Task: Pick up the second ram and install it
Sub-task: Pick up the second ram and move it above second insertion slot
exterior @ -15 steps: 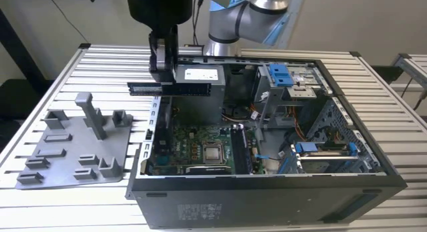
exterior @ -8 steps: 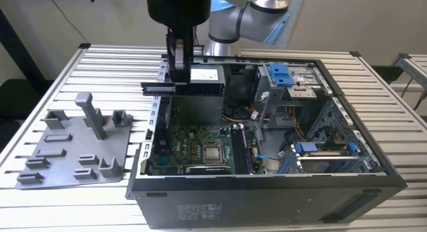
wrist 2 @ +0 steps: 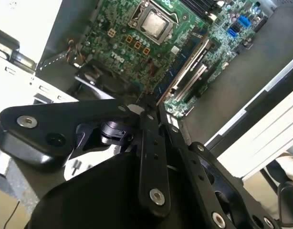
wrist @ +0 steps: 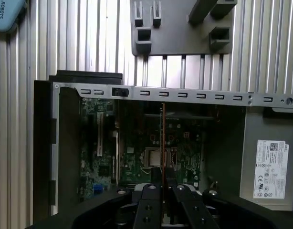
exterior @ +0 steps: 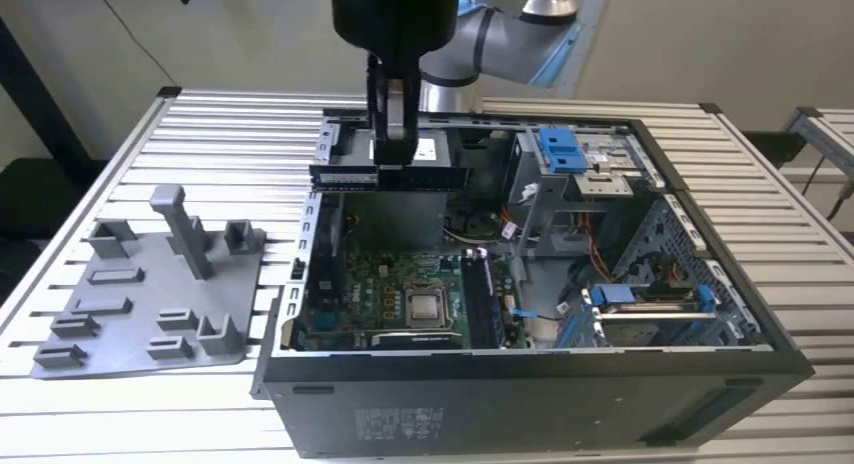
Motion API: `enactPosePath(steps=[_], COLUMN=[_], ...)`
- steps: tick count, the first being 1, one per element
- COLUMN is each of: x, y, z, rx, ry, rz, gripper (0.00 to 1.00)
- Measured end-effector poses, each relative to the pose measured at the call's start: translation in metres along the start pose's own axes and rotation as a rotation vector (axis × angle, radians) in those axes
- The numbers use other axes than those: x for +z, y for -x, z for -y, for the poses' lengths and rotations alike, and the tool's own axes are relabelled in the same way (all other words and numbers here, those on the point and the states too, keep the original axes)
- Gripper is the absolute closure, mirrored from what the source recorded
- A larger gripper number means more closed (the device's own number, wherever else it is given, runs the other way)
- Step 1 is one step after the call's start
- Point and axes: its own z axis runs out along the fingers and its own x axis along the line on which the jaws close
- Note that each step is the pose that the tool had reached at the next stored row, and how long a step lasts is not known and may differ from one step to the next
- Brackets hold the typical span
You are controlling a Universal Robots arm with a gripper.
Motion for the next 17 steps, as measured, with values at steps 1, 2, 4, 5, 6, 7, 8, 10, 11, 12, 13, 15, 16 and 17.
enactPosePath(steps=[1, 2, 4, 5, 6, 7, 8, 10, 11, 12, 13, 15, 16, 17], x=[0.0000, 0.0000, -0.0001, -0.0002, -0.0002, -0.0003, -0.0003, -0.0004, -0.0004, -0.0004, -0.0005, -0.0006, -0.0006, -0.0007], y=[-0.0001, -0.0001, -0.0002, -0.0003, -0.0003, -0.0003, -0.0004, -0.0005, -0.0006, -0.0006, -0.0007, -0.0008, -0.0008, -0.0009], z=[0.0025, 0.0049, 0.0100, 0.0123, 0.0145, 0.0168, 0.0192, 0.0246, 0.0273, 0.0302, 0.0330, 0.0386, 0.0415, 0.0443], rx=[0.000, 0.000, 0.000, 0.000, 0.000, 0.000, 0.000, 0.000, 0.000, 0.000, 0.000, 0.000, 0.000, 0.000], ry=[0.0002, 0.0003, 0.0006, 0.0007, 0.0008, 0.0009, 0.0011, 0.0013, 0.0016, 0.0018, 0.0020, 0.0025, 0.0027, 0.0030], rz=[0.0000, 0.0000, 0.0000, 0.0000, 0.0000, 0.0000, 0.0000, 0.0000, 0.0001, 0.0001, 0.0001, 0.0001, 0.0001, 0.0001], gripper=[0.86, 0.86, 0.86, 0.86, 0.86, 0.86, 0.86, 0.86, 0.86, 0.86, 0.86, 0.86, 0.86, 0.86])
